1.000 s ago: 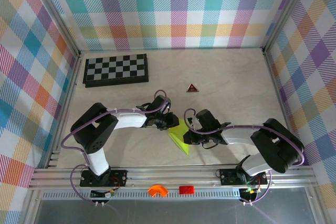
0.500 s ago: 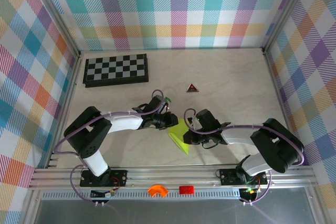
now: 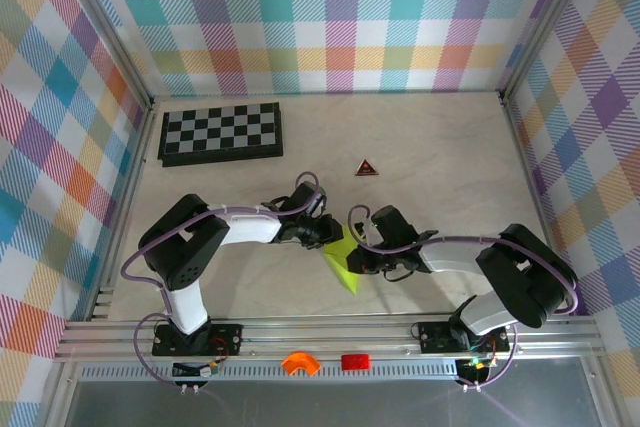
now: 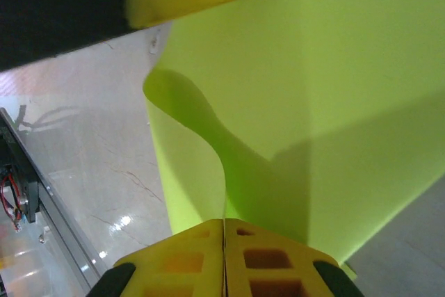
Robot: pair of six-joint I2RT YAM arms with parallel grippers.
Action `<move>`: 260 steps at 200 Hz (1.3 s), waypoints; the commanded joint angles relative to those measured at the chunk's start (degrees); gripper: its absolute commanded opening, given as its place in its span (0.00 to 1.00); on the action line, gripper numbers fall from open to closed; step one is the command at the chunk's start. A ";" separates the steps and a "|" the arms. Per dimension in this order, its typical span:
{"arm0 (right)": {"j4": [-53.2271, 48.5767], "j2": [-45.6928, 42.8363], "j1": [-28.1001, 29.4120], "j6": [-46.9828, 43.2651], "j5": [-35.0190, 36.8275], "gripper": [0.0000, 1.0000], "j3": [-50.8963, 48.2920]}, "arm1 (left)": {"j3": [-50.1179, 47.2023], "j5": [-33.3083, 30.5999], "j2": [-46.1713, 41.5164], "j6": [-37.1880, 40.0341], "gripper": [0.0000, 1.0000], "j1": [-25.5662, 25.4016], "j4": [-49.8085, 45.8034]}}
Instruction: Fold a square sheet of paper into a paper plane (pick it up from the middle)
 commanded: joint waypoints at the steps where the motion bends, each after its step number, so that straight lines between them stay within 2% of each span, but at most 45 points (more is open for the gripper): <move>1: -1.31 0.55 -0.14 -2.11 -1.87 0.10 1.93 | -0.45 0.04 1.34 0.00 0.22 -0.34 -2.74; 117: -1.54 1.60 -0.06 -1.46 -2.44 0.10 1.80 | -0.68 -0.25 1.39 0.28 0.21 -0.30 -3.31; 210: 0.57 1.57 -0.11 -0.90 -7.52 0.11 0.44 | -1.01 -0.25 1.54 0.11 0.21 -0.35 -3.27; 260: -0.19 2.04 0.03 -0.62 -5.13 0.11 0.08 | -0.91 -0.25 1.53 0.23 0.21 -0.27 -3.40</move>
